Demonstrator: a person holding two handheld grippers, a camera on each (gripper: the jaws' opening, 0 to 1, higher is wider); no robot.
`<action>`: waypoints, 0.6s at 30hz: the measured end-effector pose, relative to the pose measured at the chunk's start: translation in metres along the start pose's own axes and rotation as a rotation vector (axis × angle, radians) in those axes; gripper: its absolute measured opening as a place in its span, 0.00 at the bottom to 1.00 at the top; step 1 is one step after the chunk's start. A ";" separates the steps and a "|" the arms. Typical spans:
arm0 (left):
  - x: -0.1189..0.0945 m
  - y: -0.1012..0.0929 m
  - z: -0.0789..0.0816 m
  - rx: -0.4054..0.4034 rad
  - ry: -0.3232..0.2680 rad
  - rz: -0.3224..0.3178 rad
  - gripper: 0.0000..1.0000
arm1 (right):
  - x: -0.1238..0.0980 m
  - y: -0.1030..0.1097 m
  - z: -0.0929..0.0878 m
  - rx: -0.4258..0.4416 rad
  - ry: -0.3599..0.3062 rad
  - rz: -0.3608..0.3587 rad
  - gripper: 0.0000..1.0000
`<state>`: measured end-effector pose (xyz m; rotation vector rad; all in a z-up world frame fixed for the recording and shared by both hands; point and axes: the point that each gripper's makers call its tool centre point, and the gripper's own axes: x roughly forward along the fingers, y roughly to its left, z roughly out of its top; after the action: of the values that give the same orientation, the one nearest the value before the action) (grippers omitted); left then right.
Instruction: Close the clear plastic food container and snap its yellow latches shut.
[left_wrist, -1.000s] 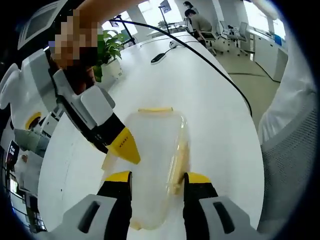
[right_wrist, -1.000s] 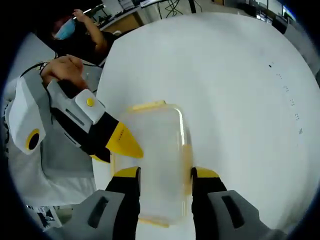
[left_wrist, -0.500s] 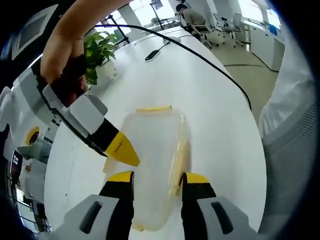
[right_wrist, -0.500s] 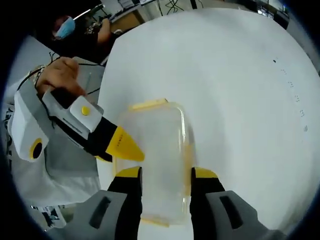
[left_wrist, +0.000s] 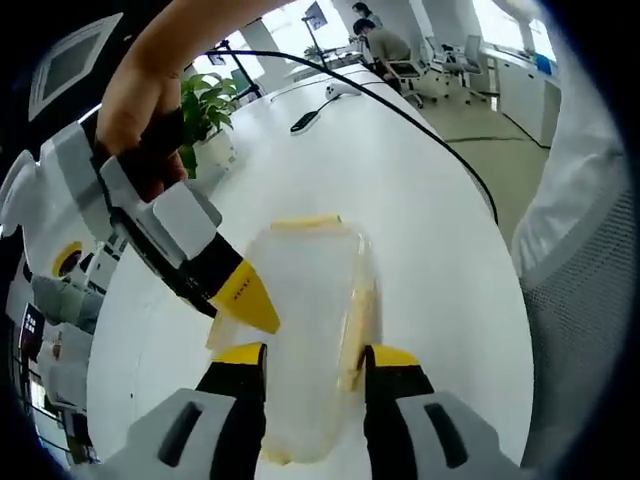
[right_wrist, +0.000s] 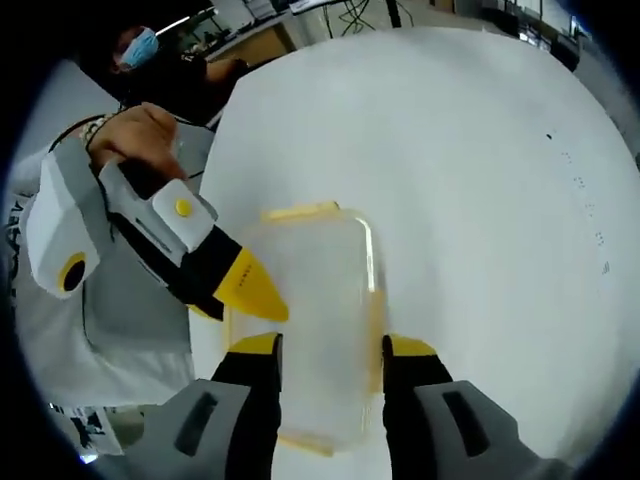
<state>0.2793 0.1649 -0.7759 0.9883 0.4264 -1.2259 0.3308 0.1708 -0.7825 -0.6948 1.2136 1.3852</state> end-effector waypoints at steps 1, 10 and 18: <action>-0.003 0.001 0.001 -0.018 -0.006 -0.021 0.31 | -0.003 -0.001 0.001 -0.021 -0.004 -0.035 0.36; -0.032 0.026 -0.036 -0.015 0.112 -0.018 0.77 | -0.027 0.001 -0.013 -0.138 -0.026 -0.193 0.78; -0.027 0.040 -0.034 -0.041 0.106 -0.071 0.87 | -0.024 0.023 -0.029 -0.209 -0.056 -0.221 0.82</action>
<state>0.3144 0.2090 -0.7581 1.0135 0.5714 -1.2268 0.3072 0.1387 -0.7626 -0.9020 0.9255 1.3472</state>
